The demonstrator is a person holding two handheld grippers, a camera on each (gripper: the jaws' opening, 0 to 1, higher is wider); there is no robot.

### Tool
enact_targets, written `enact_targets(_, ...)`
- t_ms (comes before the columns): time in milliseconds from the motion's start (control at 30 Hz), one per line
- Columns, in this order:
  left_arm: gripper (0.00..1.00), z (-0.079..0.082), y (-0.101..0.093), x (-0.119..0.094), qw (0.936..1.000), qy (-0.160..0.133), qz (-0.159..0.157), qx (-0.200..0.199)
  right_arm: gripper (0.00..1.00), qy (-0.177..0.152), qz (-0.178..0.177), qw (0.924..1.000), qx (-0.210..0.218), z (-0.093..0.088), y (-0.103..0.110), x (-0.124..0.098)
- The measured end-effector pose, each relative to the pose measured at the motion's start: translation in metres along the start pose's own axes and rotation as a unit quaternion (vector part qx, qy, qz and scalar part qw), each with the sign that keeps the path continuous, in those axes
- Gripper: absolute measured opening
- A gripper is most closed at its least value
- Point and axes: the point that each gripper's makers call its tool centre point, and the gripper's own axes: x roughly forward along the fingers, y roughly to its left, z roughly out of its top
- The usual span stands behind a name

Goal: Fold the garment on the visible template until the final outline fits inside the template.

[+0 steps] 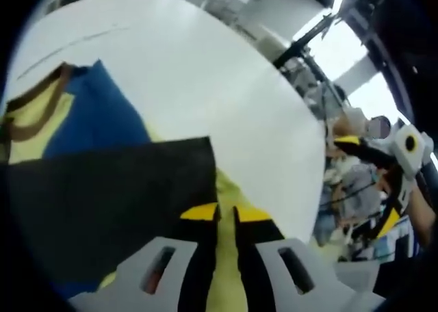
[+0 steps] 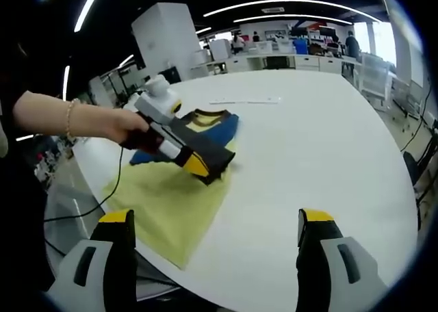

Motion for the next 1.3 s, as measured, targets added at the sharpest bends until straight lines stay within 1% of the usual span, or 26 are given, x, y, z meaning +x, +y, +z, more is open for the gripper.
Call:
enact_targets(167, 0.11, 0.001, 0.002, -0.014, 0.9999, -0.012, 0.003, 0.003, 0.98, -0.002, 0.005, 1.0000, -0.005, 0.004, 0.007, 0.002)
enact_targets(233, 0.15, 0.000, 0.006, -0.023, 0.9998, -0.018, 0.006, 0.006, 0.98, -0.004, 0.007, 0.9999, -0.006, 0.007, 0.010, 0.003)
enact_targets(333, 0.22, 0.000, 0.018, -0.038, 0.9992, -0.033, 0.022, -0.002, 0.98, -0.005, 0.011, 0.9999, -0.010, 0.009, 0.014, 0.003)
enact_targets(433, 0.27, -0.003, 0.024, -0.050, 0.9986, -0.041, 0.033, -0.007, 0.98, -0.007, 0.012, 0.9998, -0.014, 0.011, 0.017, 0.002)
enact_targets(567, 0.32, -0.012, 0.031, -0.070, 0.9976, -0.054, 0.042, -0.012, 0.98, -0.008, 0.015, 0.9997, -0.018, 0.013, 0.024, 0.002)
enact_targets(767, 0.43, -0.028, 0.038, -0.093, 0.9964, -0.062, 0.058, -0.009, 0.97, -0.008, 0.020, 0.9995, -0.024, 0.015, 0.033, 0.000)
enact_targets(933, 0.49, -0.042, 0.044, -0.114, 0.9951, -0.073, 0.067, -0.005, 0.97, -0.010, 0.025, 0.9993, -0.028, 0.016, 0.040, 0.001)
enact_targets(1000, 0.51, -0.048, 0.045, -0.125, 0.9940, -0.082, 0.072, -0.006, 0.97, -0.008, 0.029, 0.9991, -0.032, 0.017, 0.044, 0.003)
enact_targets(1100, 0.53, -0.055, 0.045, -0.138, 0.9929, -0.092, 0.076, 0.003, 0.97, -0.006, 0.035, 0.9987, -0.037, 0.018, 0.051, 0.005)
enact_targets(1200, 0.58, -0.061, 0.047, -0.151, 0.9913, -0.100, 0.085, 0.011, 0.97, -0.003, 0.041, 0.9983, -0.043, 0.019, 0.056, 0.007)
enact_targets(1300, 0.62, -0.071, 0.048, -0.167, 0.9894, -0.111, 0.093, 0.014, 0.97, -0.002, 0.047, 0.9977, -0.048, 0.021, 0.061, 0.009)
